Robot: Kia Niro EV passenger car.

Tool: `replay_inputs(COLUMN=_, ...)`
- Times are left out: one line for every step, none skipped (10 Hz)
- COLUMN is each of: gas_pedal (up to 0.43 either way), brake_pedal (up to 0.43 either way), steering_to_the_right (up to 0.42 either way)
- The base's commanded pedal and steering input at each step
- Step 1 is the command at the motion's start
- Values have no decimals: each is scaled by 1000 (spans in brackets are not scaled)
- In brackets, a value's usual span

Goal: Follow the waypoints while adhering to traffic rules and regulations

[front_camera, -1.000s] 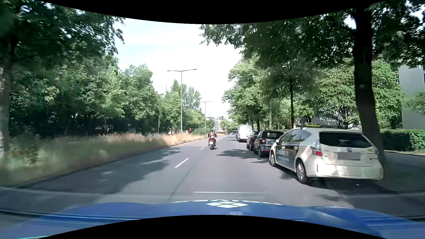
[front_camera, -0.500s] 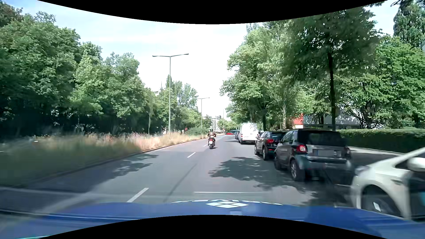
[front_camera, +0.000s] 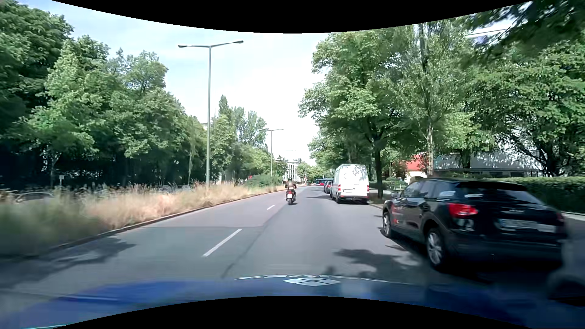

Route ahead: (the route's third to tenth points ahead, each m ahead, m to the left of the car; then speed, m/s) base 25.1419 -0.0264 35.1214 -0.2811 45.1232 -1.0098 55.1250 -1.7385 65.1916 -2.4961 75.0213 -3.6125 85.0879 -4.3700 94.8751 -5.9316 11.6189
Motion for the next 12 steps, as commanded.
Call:
replay_inputs(gas_pedal=157, brake_pedal=0, steering_to_the_right=6)
replay_inputs(gas_pedal=157, brake_pedal=0, steering_to_the_right=6)
replay_inputs(gas_pedal=157, brake_pedal=0, steering_to_the_right=6)
replay_inputs(gas_pedal=157, brake_pedal=0, steering_to_the_right=6)
replay_inputs(gas_pedal=157, brake_pedal=0, steering_to_the_right=6)
replay_inputs(gas_pedal=157, brake_pedal=0, steering_to_the_right=6)
replay_inputs(gas_pedal=157, brake_pedal=0, steering_to_the_right=6)
replay_inputs(gas_pedal=157, brake_pedal=0, steering_to_the_right=6)
replay_inputs(gas_pedal=157, brake_pedal=0, steering_to_the_right=6)
replay_inputs(gas_pedal=157, brake_pedal=0, steering_to_the_right=6)
replay_inputs(gas_pedal=157, brake_pedal=0, steering_to_the_right=6)
replay_inputs(gas_pedal=150, brake_pedal=0, steering_to_the_right=6)
